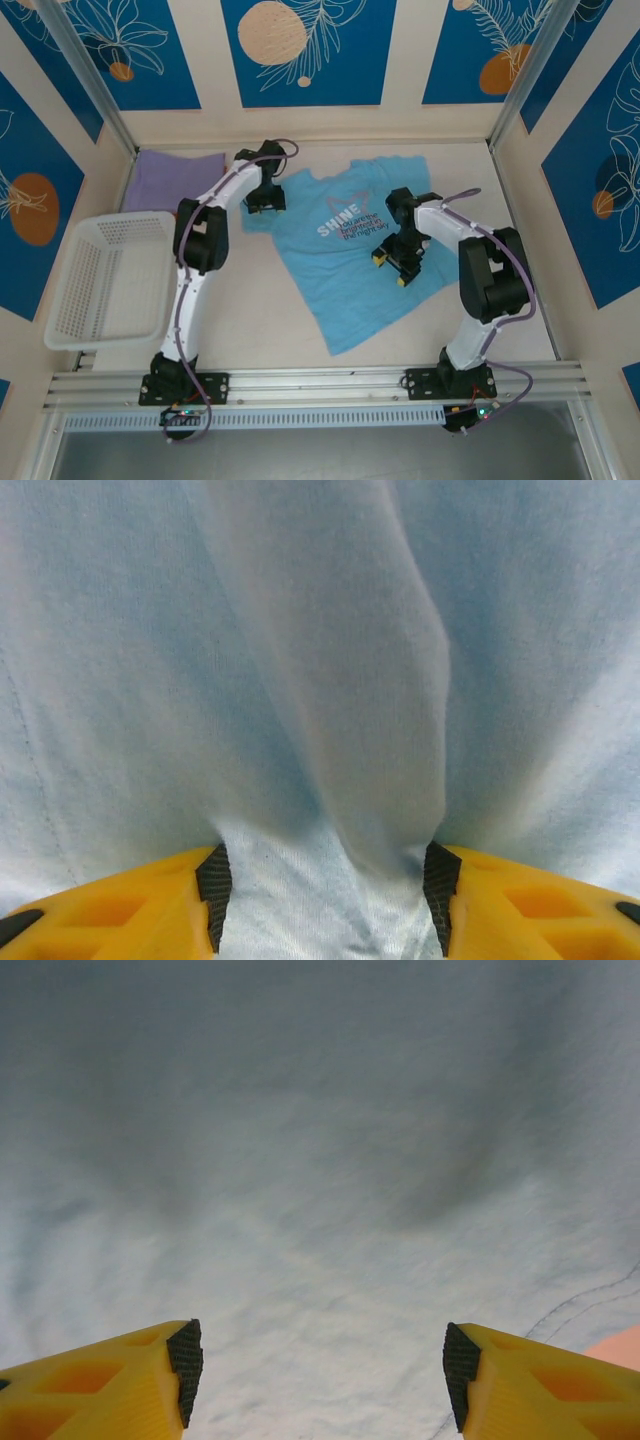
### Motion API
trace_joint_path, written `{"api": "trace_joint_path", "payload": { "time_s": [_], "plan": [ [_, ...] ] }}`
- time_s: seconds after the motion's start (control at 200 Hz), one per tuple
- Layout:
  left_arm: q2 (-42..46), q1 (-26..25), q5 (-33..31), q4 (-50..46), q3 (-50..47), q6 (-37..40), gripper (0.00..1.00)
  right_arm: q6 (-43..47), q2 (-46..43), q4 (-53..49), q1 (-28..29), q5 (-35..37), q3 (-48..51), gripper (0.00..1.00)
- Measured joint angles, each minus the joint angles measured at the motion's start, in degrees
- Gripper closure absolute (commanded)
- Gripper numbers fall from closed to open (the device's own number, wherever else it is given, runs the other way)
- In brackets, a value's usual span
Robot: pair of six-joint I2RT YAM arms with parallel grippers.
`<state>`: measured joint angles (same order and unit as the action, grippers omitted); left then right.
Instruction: Fold and stack the t-shirts
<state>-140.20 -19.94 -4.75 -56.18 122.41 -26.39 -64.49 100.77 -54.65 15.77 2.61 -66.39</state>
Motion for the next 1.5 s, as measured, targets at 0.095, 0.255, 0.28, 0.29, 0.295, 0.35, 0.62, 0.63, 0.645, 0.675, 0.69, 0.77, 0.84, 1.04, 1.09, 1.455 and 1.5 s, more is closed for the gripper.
{"api": "trace_joint_path", "payload": {
  "time_s": [0.095, 0.255, 0.28, 0.29, 0.295, 0.35, 0.62, 0.63, 0.645, 0.675, 0.69, 0.77, 0.84, 1.04, 1.09, 1.455, 1.5],
  "plan": [
    [6.5, -0.1, 1.7, 3.8, -11.6, 0.0, 0.45, 0.0, 1.4, 0.6, -1.4, -0.3, -0.1, 0.30],
    [17.6, -1.7, 4.3, 6.8, -30.1, -0.2, 0.45, -0.6, 3.4, 1.1, -4.1, -0.7, -1.0, 0.30],
    [19.4, -2.2, 4.7, 7.4, -33.1, -0.4, 0.45, -0.7, 3.7, 1.2, -4.7, -0.7, -1.1, 0.30],
    [19.9, -2.4, 4.9, 7.4, -33.8, -0.5, 0.44, -0.8, 3.7, 1.2, -4.9, -0.7, -1.1, 0.30],
    [20.5, -2.7, 5.2, 7.5, -34.5, -0.6, 0.44, -0.9, 3.8, 1.3, -5.0, -0.7, -1.1, 0.30],
    [23.8, -4.4, 6.0, 8.3, -39.8, -1.6, 0.44, -1.1, 4.2, 1.2, -6.4, -0.7, -1.1, 0.29],
    [33.9, -18.4, 14.3, 8.5, -54.0, -10.9, 0.40, -0.6, 6.2, 1.2, -12.1, -0.7, -1.4, 0.29],
    [34.1, -18.8, 14.5, 8.4, -54.0, -11.1, 0.39, -0.6, 6.3, 1.1, -12.3, -0.7, -1.5, 0.29],
    [34.2, -19.2, 14.7, 8.2, -54.0, -11.5, 0.37, -0.3, 6.4, 1.0, -12.5, -0.8, -1.6, 0.29],
    [34.5, -19.7, 14.9, 7.9, -54.0, -12.1, 0.35, 0.0, 6.7, 0.9, -12.9, -0.7, -2.1, 0.29],
    [34.7, -19.7, 15.0, 7.7, -53.9, -12.6, 0.34, 0.0, 6.8, 0.9, -12.9, -0.7, -2.3, 0.29],
    [35.9, -18.3, 14.5, 5.1, -51.5, -13.7, 0.30, 1.2, 6.8, 1.0, -13.3, -0.5, -3.3, 0.29],
    [36.3, -15.7, 13.6, 3.6, -46.8, -14.3, 0.30, 2.3, 6.8, 1.1, -13.1, 0.0, -4.3, 0.29],
    [30.1, -7.0, 11.7, 3.4, -24.9, -14.1, 0.37, 4.6, 4.5, 1.2, -12.7, 1.3, -4.9, 0.31],
    [25.9, -5.5, 11.8, 3.3, -18.2, -13.6, 0.40, 5.0, 4.0, 1.1, -12.8, 1.7, -5.2, 0.31],
    [-4.0, -0.3, 14.4, 2.1, 9.8, -13.1, 0.53, 5.6, 3.8, 1.0, -12.8, 2.1, -9.0, 0.34],
    [-4.8, -0.2, 14.9, 2.1, 9.8, -13.2, 0.56, 5.6, 3.8, 1.0, -12.8, 2.3, -9.2, 0.34]
  ]
}}
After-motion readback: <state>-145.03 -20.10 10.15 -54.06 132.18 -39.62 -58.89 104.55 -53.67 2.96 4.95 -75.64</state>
